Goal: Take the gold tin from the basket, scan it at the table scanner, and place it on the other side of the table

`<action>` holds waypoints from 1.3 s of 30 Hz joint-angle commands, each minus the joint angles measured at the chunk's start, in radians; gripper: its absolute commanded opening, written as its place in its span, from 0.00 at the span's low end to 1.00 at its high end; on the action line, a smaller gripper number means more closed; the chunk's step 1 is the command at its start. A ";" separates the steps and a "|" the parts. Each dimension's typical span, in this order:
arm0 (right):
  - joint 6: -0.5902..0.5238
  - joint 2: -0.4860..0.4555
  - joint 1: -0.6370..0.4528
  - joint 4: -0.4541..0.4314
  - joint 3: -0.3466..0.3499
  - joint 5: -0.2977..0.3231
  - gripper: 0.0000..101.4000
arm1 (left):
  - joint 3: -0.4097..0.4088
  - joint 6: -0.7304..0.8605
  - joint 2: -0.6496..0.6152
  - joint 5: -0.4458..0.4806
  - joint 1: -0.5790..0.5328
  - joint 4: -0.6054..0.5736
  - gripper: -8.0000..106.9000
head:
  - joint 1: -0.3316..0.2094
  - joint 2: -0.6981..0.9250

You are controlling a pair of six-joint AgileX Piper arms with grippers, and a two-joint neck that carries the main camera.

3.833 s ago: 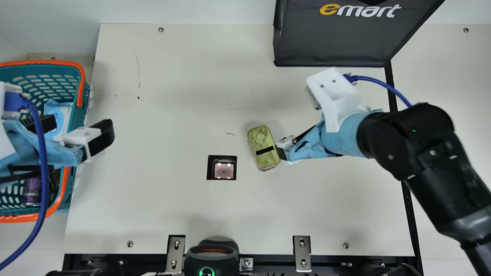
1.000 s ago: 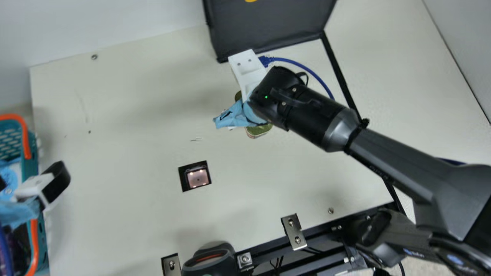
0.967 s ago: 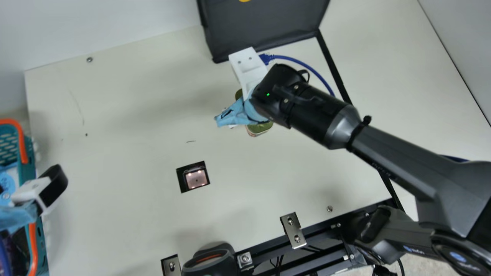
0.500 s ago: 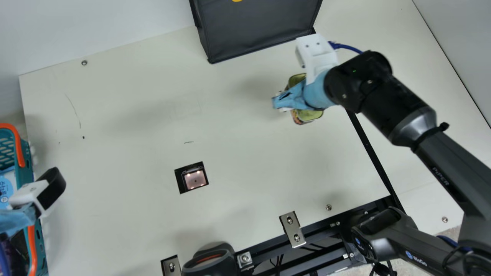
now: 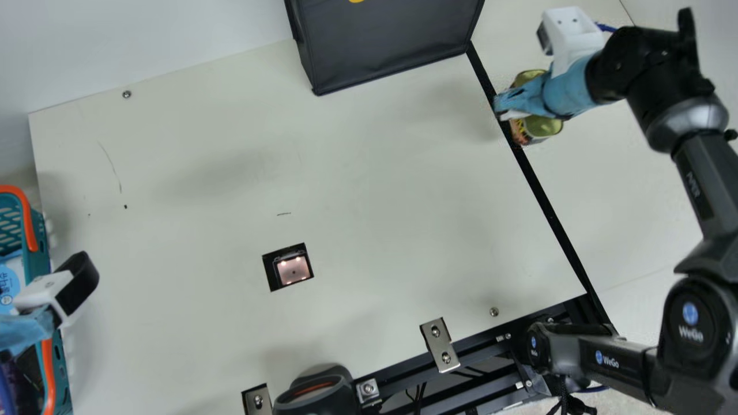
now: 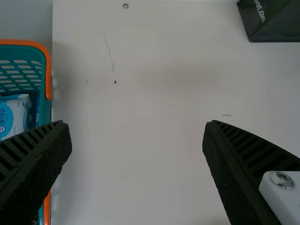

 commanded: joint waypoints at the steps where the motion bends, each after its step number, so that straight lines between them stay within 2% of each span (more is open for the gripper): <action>1: -0.081 0.045 -0.062 0.007 -0.046 0.005 0.00 | 0.000 0.000 0.000 0.000 0.000 0.000 0.85 | -0.027 -0.002; 7: -0.153 0.148 -0.118 0.002 -0.151 0.015 0.00 | 0.000 0.000 0.000 0.000 0.000 0.000 0.85 | -0.027 -0.002; 13: -0.179 0.242 -0.136 -0.014 -0.251 0.031 0.00 | 0.000 0.000 0.000 0.000 0.000 0.000 0.85 | -0.027 -0.002; 29: -0.199 0.483 -0.125 -0.034 -0.527 0.085 0.00 | 0.000 0.000 0.000 0.000 0.000 0.000 0.85 | -0.027 -0.002; 39: -0.247 0.593 -0.102 -0.009 -0.650 0.109 0.00 | 0.000 0.000 0.000 0.000 0.000 0.000 0.85 | -0.027 -0.002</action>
